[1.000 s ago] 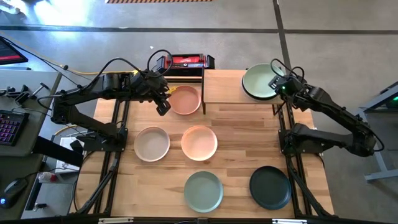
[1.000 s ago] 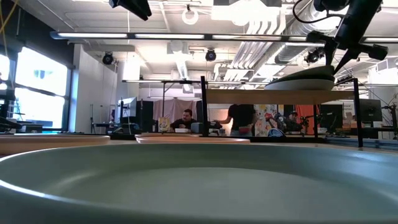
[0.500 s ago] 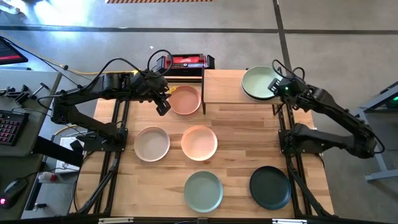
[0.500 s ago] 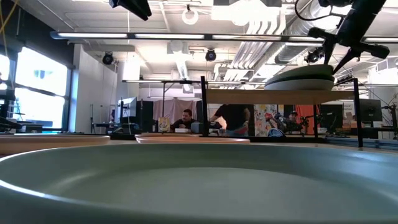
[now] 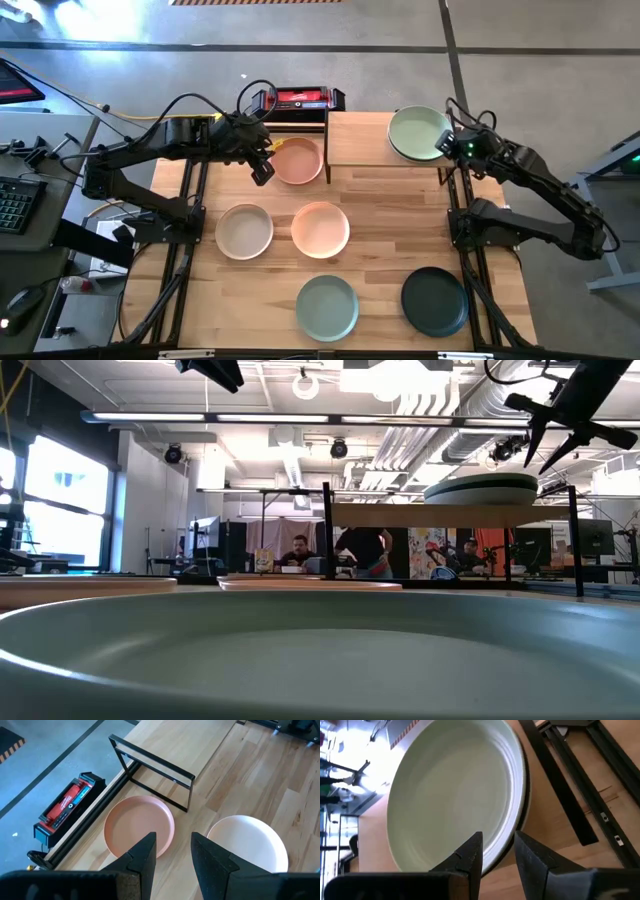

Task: Place and stack plates onto a shelf
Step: Stack the light green plate on top of the black plate on the shelf, then stack the dark green plate on top of the light green plate on the shelf

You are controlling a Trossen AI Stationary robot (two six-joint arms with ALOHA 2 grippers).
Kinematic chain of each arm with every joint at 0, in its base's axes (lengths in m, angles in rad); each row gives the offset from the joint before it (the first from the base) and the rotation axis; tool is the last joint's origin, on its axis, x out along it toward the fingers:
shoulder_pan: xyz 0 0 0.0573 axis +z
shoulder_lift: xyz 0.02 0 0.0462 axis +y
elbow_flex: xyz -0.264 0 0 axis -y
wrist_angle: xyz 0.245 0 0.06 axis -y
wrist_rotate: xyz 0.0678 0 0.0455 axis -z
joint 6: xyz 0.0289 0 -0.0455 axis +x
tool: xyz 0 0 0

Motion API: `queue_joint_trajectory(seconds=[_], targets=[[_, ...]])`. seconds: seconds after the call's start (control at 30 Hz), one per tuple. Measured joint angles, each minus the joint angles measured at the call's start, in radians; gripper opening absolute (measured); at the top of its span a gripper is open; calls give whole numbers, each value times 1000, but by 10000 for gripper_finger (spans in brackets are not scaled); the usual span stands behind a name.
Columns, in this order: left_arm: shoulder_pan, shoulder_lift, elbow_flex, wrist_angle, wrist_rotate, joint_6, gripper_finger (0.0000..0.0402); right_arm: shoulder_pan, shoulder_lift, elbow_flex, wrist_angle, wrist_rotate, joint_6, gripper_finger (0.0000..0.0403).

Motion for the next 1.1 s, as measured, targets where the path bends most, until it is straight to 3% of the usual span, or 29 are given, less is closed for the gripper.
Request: queue_joint_trajectory(seconds=[0.17, 0.37, 0.47, 0.73, 1.1], targets=[[0, 0, 0, 0, 0, -1, 113, 0, -1, 0, 14, -147, -79, 95], [0, 0, 0, 0, 52, 0, 113, 7, -1, 0, 28, -557, -194, 94], [0, 0, 0, -1, 83, -1, 113, 49, 0, 0, 29, -673, -215, 94], [-2, 0, 0, -24, 173, -70, 113, 279, 5, 0, 39, -690, -140, 94], [-63, 0, 0, -114, 200, -97, 113, 691, 132, 0, 227, -530, -126, 94]])
